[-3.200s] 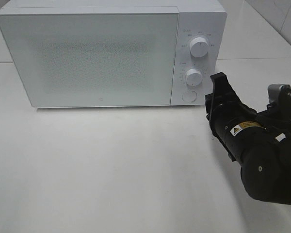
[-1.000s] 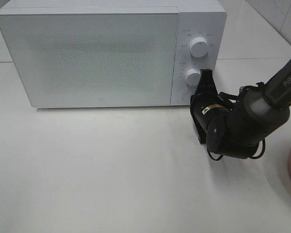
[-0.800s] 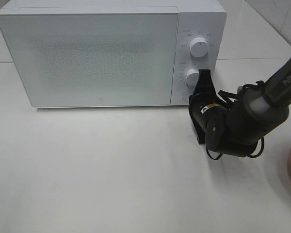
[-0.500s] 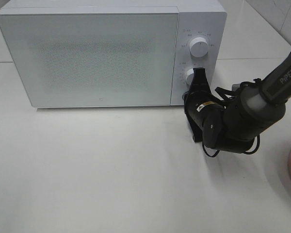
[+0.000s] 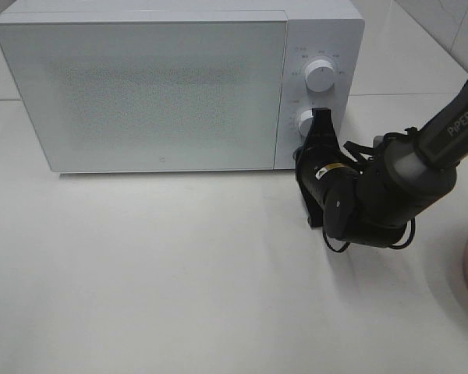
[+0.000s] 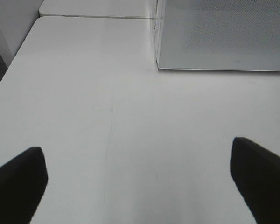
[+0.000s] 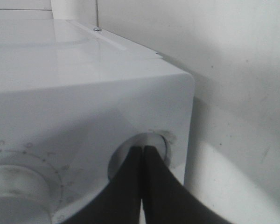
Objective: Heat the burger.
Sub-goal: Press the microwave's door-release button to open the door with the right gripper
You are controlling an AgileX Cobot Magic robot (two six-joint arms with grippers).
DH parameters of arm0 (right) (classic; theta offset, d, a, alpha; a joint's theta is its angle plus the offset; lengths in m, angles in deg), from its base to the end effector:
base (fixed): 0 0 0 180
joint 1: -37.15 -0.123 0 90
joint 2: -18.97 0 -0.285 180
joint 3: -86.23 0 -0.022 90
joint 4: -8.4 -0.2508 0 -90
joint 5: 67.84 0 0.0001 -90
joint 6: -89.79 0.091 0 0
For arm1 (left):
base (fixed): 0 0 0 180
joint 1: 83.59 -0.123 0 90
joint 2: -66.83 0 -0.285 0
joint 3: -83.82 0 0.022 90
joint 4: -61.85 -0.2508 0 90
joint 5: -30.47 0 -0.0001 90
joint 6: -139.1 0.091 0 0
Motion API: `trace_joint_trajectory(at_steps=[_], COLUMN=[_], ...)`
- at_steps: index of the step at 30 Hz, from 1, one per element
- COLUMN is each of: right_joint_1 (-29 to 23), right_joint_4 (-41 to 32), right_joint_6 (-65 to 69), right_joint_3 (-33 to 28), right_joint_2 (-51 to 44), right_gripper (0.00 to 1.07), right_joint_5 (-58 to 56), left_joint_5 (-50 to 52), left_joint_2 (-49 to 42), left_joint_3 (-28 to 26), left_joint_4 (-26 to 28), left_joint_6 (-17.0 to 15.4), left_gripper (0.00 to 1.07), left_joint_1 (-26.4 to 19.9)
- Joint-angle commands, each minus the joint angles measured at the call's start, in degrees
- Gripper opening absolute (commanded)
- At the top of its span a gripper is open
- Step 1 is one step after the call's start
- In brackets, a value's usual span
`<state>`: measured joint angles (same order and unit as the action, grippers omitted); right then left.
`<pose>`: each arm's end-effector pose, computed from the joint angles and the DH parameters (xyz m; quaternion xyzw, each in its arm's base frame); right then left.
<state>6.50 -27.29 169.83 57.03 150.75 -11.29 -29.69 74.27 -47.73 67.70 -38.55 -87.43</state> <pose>0.3383 0.1490 0.0782 0.5779 0.5623 0.4237 0.4127 -0.0053 -0.0084 0.2791 -0.0091 0.8471 -0.0224 0.5308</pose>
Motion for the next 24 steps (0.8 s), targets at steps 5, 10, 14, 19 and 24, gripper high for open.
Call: trace_joint_trajectory(at_steps=[5,10,14,19,24], right_joint_1=[0.06,0.06,0.06,0.06,0.06], right_joint_4=[-2.86,-5.21,-5.33,-5.39,-5.39], right_joint_6=[-4.07,-7.79,-7.51,-7.91,-8.14], right_joint_3=[4.64,8.08,10.89,11.23,11.23], right_joint_2=[-0.57,0.11,2.23,2.35,2.29], right_gripper=[0.00,0.00,0.00,0.00,0.00], right_joint_5=[6.42,6.65,10.03,10.08,9.11], left_joint_5=[0.74,0.74,0.74,0.74,0.74], left_joint_2=[-1.09,-1.09,-1.09,-1.09,-1.09], left_joint_3=[0.17,0.17,0.17,0.17,0.17], left_joint_4=[0.23,0.23,0.23,0.23,0.23], left_joint_6=[-0.06,-0.06,-0.06,-0.06,-0.06], left_gripper=[1.00,1.00,1.00,1.00,1.00], left_joint_1=[-0.06,-0.06,-0.06,-0.06,-0.06])
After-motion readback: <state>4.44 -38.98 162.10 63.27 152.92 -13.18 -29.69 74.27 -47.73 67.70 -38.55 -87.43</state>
